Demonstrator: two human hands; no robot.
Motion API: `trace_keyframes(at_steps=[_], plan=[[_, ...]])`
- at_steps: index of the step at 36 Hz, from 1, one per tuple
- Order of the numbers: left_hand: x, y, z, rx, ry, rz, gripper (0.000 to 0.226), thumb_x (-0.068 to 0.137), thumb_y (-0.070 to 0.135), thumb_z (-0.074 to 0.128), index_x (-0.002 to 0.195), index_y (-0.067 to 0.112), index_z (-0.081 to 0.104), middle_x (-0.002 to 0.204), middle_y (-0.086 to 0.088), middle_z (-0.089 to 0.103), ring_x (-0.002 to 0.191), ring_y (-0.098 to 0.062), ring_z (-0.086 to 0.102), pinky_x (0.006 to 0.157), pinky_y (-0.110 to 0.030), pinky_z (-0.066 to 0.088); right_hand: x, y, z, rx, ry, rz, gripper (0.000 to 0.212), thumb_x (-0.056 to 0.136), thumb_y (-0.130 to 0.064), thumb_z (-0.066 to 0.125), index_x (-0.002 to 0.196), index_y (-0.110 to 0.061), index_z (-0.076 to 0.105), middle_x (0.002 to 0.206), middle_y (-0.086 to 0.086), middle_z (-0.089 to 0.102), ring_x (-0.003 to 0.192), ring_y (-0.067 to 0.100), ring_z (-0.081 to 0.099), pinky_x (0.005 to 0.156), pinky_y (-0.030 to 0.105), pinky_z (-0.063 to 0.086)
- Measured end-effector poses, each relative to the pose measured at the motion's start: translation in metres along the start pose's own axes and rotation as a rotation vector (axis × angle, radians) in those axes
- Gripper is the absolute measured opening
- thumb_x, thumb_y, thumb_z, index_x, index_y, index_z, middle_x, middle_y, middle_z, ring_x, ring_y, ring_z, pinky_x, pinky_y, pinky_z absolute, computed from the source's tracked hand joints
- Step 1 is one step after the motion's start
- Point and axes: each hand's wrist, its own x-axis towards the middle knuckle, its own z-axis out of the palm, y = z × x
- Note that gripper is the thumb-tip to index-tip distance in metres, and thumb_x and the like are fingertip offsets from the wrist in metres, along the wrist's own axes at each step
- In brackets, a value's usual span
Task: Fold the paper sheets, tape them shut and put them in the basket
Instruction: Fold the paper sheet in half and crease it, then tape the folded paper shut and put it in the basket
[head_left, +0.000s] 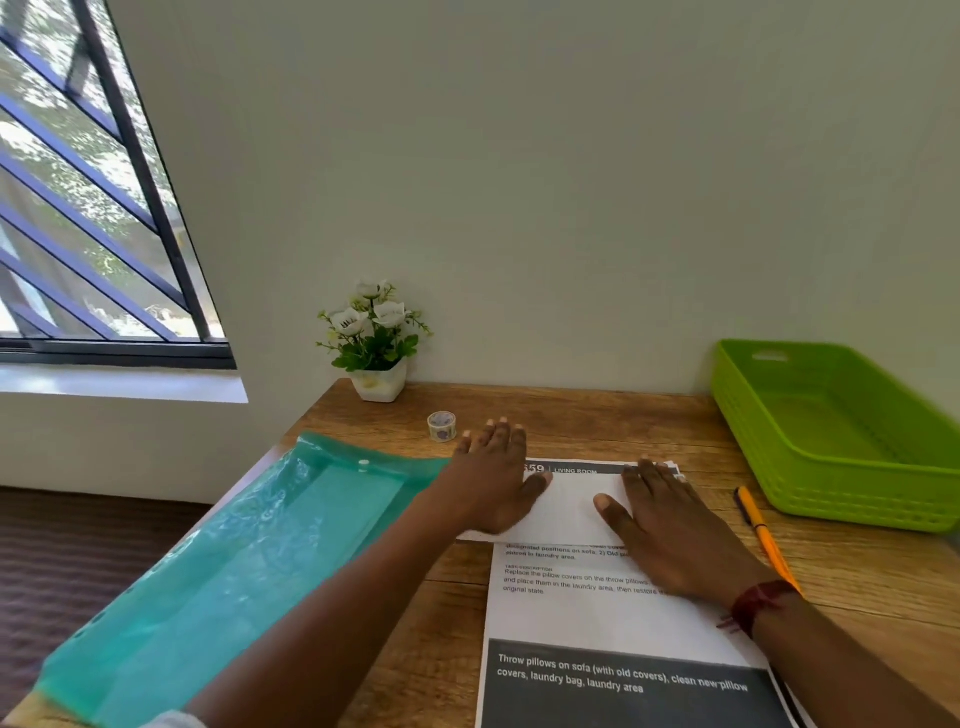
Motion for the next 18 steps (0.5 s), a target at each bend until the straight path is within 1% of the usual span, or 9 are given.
trace_keyframes(at_steps=[2,3,4,5,7,8,11,14,18], plan=[[0.003,-0.014,-0.011,0.017,0.111,-0.020,0.065,0.103,0.048,0.030,0.154,0.008,0.022,0.160,-0.015,0.023,0.148,-0.033,0.019,0.121,-0.050,0.017,0.000,-0.002,-0.002,0.006,0.035,-0.011,0.086,0.088,-0.068,0.004,0.156,-0.014,0.010,0.164,0.009,0.006,0.151,0.022,0.000,0.121,0.036,0.001],[0.005,-0.022,-0.015,0.019,0.171,-0.045,0.054,0.103,0.042,0.035,0.145,0.009,0.038,0.150,-0.013,0.040,0.138,-0.031,0.037,0.115,-0.048,0.031,-0.001,-0.003,-0.004,0.007,0.054,-0.021,0.082,0.091,-0.066,0.007,0.155,-0.015,0.013,0.164,0.008,0.009,0.151,0.021,0.003,0.121,0.035,0.003],[0.007,-0.032,-0.018,-0.003,0.241,-0.090,0.042,0.101,0.036,0.040,0.133,0.012,0.052,0.136,-0.010,0.053,0.123,-0.026,0.051,0.104,-0.043,0.044,-0.001,-0.003,-0.005,0.018,0.074,-0.027,0.078,0.094,-0.064,0.010,0.155,-0.016,0.017,0.163,0.007,0.012,0.151,0.020,0.006,0.120,0.034,0.007],[0.010,-0.042,-0.020,-0.039,0.322,-0.150,0.031,0.099,0.030,0.044,0.118,0.014,0.062,0.121,-0.006,0.061,0.106,-0.021,0.059,0.089,-0.036,0.052,-0.002,-0.004,-0.005,0.037,0.096,-0.032,0.075,0.095,-0.063,0.012,0.154,-0.018,0.020,0.163,0.005,0.016,0.150,0.019,0.010,0.120,0.035,0.012],[0.013,-0.061,-0.021,-0.066,0.457,-0.258,0.019,0.093,0.024,0.051,0.092,0.016,0.068,0.096,-0.001,0.067,0.080,-0.014,0.061,0.064,-0.026,0.051,-0.003,-0.005,-0.007,0.074,0.144,-0.049,0.078,0.091,-0.067,0.009,0.151,-0.021,0.029,0.159,0.001,0.027,0.148,0.016,0.020,0.117,0.036,0.025],[0.015,-0.069,-0.021,-0.067,0.478,-0.296,0.017,0.091,0.023,0.054,0.085,0.016,0.068,0.089,0.000,0.067,0.074,-0.013,0.061,0.059,-0.025,0.047,-0.003,-0.006,-0.007,0.084,0.170,-0.061,0.081,0.088,-0.069,0.006,0.149,-0.022,0.033,0.156,-0.001,0.033,0.145,0.015,0.026,0.114,0.037,0.031],[0.019,-0.085,-0.024,-0.058,0.396,-0.339,0.010,0.087,0.019,0.058,0.088,0.016,0.067,0.090,-0.001,0.063,0.078,-0.017,0.058,0.063,-0.030,0.048,-0.001,-0.005,-0.008,0.089,0.254,-0.083,0.081,0.088,-0.069,0.002,0.141,-0.024,0.044,0.146,-0.004,0.045,0.135,0.014,0.039,0.108,0.034,0.037],[0.026,-0.095,-0.022,-0.019,0.315,-0.311,0.012,0.088,0.017,0.060,0.098,0.018,0.067,0.099,-0.001,0.062,0.082,-0.014,0.055,0.063,-0.027,0.044,0.000,-0.006,-0.009,0.093,0.305,-0.100,0.085,0.087,-0.072,-0.003,0.136,-0.027,0.050,0.139,-0.008,0.051,0.130,0.013,0.043,0.106,0.031,0.037],[0.033,-0.100,-0.016,0.033,0.292,-0.275,0.019,0.091,0.029,0.063,0.107,0.020,0.067,0.110,-0.002,0.060,0.095,-0.017,0.051,0.073,-0.031,0.048,-0.001,-0.007,-0.009,0.107,0.334,-0.105,0.086,0.086,-0.072,-0.003,0.134,-0.028,0.052,0.138,-0.008,0.053,0.129,0.012,0.046,0.105,0.031,0.038]])
